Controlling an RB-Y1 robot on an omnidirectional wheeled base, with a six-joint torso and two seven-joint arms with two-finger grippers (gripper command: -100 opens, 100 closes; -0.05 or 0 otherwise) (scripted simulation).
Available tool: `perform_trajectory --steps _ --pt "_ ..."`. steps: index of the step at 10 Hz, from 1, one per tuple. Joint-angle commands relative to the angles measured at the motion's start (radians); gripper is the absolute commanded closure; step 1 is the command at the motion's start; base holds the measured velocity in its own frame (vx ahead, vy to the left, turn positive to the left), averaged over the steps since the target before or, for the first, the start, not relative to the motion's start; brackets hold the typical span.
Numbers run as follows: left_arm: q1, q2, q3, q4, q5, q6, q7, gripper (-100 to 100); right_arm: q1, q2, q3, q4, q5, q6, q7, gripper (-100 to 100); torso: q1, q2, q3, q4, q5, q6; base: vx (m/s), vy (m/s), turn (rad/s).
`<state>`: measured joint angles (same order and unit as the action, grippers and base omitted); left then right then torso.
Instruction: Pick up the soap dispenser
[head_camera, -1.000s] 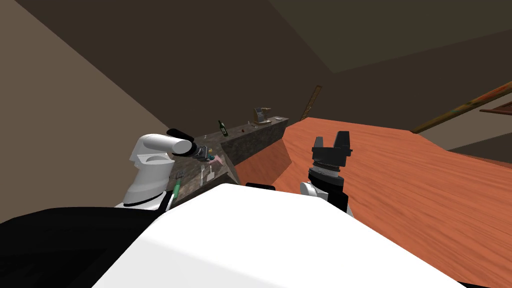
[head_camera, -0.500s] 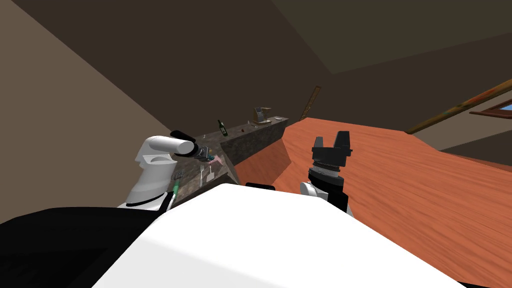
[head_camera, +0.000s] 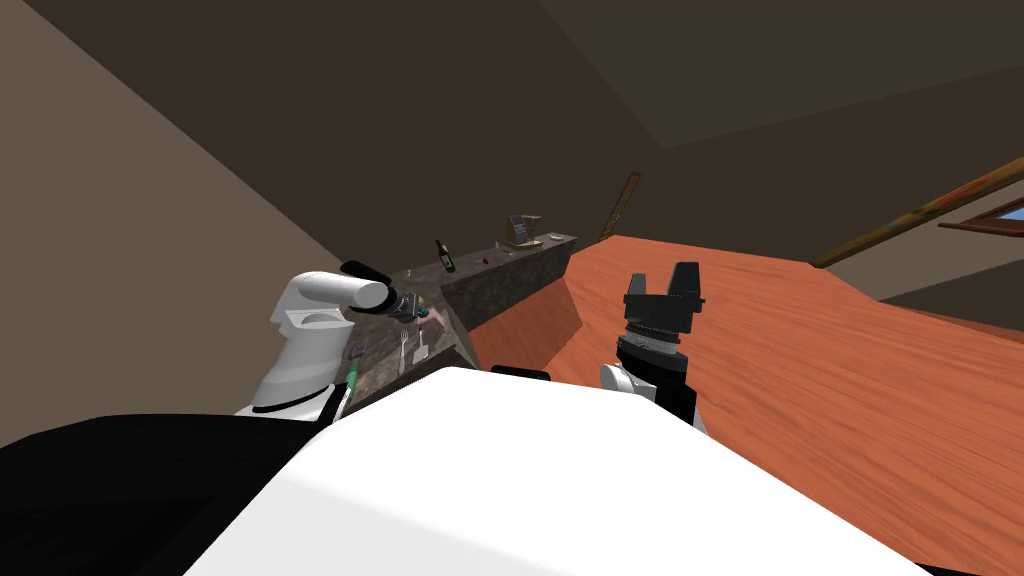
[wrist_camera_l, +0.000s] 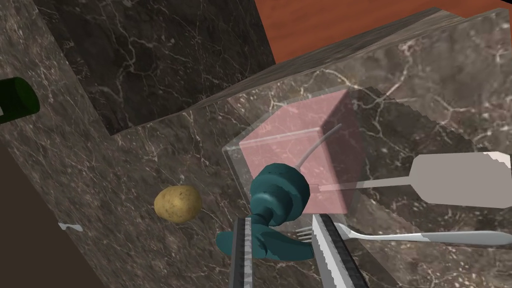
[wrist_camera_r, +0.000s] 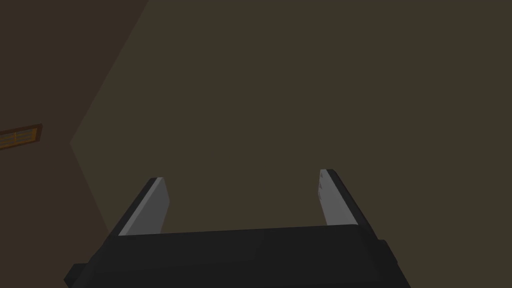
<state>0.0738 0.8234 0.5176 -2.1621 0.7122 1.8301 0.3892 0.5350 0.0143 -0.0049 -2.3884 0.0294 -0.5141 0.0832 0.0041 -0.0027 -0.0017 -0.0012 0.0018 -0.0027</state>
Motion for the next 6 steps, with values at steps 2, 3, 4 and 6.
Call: perform_trajectory --steps 2,3,4,6 --pt "0.0 0.0 0.0 0.0 0.0 0.0 0.0 0 0.0 0.0 0.0 0.0 0.0 0.0 0.0 0 0.0 0.0 0.0 0.0 0.0 0.0 0.0 0.0 0.0" --pt "-0.004 0.007 0.013 -0.023 0.02 0.034 0.014 100 0.0 0.0 0.0 0.0 0.0 0.0 0.0 0 0.0 0.0 0.0 0.0 0.0 0.0 0.004 0.008 0.03" --pt "-0.005 0.009 0.016 -0.029 0.025 0.041 0.017 100 0.0 0.0 0.0 0.0 0.0 0.0 0.0 0 0.0 0.0 0.0 0.0 0.0 0.0 0.004 0.014 0.022" --pt "-0.008 0.009 0.012 -0.024 0.021 0.035 0.015 0 0.0 0.0 0.0 0.0 0.0 0.0 0.0 0 0.0 0.0 0.0 0.0 0.0 0.0 0.001 0.003 0.001"
